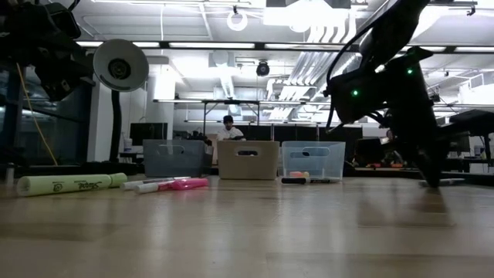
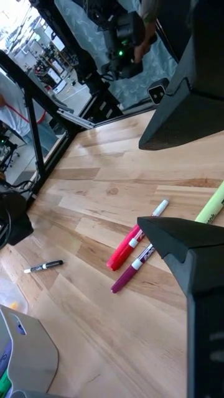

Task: Pick & Place Markers
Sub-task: Put the green marker into the black bin

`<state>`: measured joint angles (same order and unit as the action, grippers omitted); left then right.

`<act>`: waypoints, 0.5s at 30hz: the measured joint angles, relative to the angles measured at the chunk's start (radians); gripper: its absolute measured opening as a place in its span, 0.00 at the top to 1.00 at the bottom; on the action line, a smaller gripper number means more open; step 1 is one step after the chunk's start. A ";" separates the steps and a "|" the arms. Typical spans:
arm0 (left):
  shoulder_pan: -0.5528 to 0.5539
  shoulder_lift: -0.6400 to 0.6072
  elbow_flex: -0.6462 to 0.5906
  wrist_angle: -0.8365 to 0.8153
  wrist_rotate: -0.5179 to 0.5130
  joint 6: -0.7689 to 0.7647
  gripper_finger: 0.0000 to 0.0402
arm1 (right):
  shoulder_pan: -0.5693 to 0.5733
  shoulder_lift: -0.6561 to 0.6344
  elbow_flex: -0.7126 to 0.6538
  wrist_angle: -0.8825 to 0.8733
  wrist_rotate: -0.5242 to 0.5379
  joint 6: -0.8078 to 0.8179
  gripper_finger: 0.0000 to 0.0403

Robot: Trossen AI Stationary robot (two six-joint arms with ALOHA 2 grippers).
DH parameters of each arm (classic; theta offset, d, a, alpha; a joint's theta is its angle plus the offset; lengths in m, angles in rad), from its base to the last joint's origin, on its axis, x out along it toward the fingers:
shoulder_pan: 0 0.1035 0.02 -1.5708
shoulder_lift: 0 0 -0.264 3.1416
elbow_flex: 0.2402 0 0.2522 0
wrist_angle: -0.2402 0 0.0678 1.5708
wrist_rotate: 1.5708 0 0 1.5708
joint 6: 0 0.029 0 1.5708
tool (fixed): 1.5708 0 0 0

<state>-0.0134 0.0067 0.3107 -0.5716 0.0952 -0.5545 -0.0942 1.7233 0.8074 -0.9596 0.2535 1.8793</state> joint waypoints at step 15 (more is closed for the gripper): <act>0.000 0.000 0.000 -0.003 -0.001 -0.001 0.54 | -0.072 -0.003 0.003 0.024 0.030 -0.005 1.00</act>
<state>-0.0134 0.0070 0.3107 -0.5751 0.0944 -0.5552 -0.1663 1.7206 0.8107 -0.9358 0.2834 1.8744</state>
